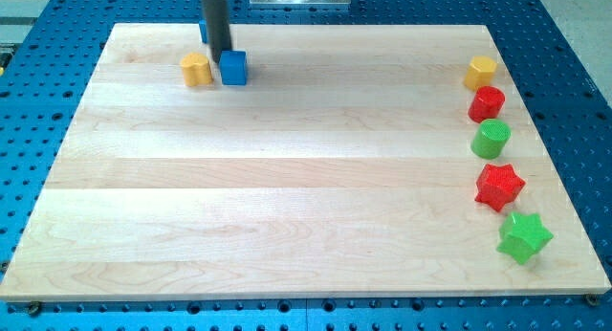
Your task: Move the blue triangle to the top of the yellow hexagon
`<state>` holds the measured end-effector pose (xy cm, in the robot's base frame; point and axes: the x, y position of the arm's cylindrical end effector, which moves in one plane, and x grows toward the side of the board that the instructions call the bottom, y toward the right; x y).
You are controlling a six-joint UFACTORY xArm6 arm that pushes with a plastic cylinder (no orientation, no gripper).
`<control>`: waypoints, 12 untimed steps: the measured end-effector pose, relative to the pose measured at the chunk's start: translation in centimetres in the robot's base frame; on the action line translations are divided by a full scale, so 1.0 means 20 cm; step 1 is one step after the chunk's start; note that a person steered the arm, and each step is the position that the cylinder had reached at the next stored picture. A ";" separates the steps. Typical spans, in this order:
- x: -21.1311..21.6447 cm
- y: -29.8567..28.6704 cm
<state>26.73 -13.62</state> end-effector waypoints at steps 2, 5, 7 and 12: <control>0.00 -0.38; -0.26 0.28; -0.19 0.38; 0.11 1.01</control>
<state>28.96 6.56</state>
